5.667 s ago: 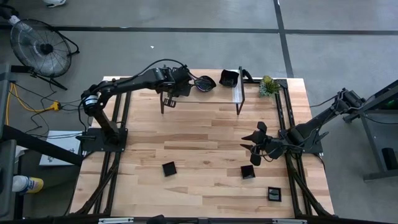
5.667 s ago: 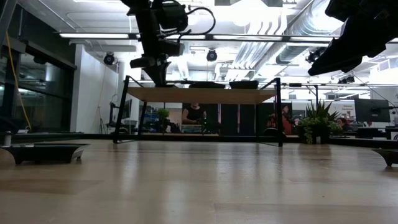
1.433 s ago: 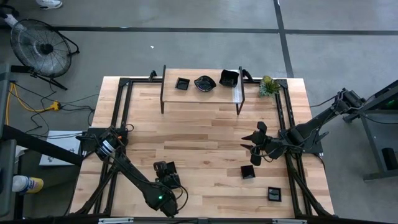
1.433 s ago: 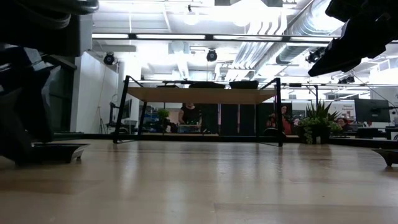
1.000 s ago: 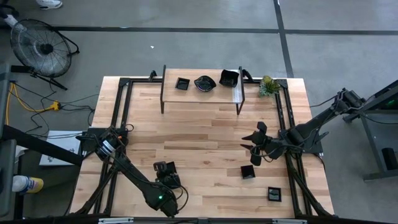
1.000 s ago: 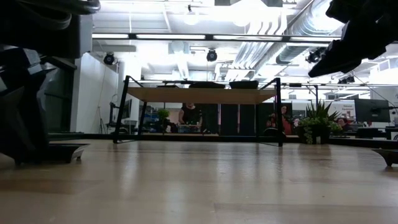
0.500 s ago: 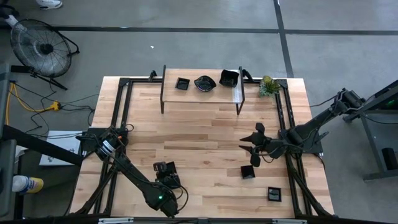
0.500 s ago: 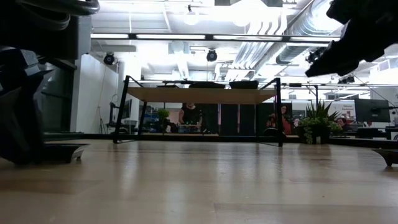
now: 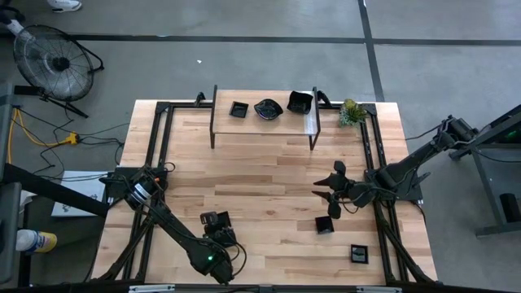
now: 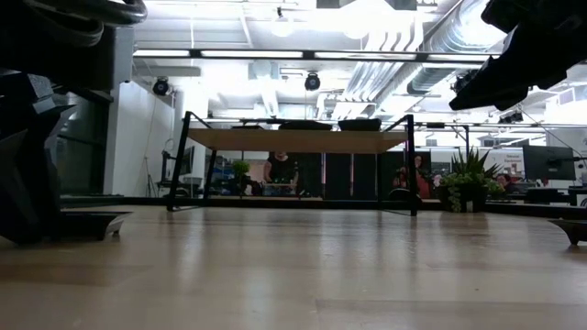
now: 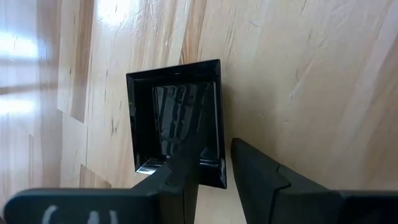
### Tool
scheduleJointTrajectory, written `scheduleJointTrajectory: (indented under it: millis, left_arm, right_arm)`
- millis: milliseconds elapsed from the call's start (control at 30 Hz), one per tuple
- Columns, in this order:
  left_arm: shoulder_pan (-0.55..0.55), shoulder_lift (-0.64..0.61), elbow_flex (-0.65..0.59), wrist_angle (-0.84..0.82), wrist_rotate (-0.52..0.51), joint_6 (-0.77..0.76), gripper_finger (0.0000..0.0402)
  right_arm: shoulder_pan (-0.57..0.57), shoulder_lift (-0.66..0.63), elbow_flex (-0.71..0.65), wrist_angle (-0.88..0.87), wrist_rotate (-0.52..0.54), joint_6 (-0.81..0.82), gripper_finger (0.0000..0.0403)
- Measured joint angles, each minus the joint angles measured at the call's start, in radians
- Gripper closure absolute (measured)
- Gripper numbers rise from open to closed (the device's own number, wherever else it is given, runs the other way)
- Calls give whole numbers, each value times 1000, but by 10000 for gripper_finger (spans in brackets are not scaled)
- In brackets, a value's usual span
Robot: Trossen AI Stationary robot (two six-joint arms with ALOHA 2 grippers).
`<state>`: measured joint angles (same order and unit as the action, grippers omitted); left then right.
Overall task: Pick & Place Mini shaped plates
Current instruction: Stack the square plate on top of the other square plates on the shelf
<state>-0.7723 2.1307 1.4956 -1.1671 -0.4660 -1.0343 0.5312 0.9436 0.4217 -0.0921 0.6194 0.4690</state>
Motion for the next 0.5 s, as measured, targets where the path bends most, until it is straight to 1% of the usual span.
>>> scheduleJointTrajectory:
  millis: [333,500]
  left_arm:
    - [0,0,0,-1,2,0,312]
    - [0,0,0,2,7,0,340]
  right_arm:
    - [0,0,0,0,-1,1,269]
    - [0,0,0,0,-2,1,269]
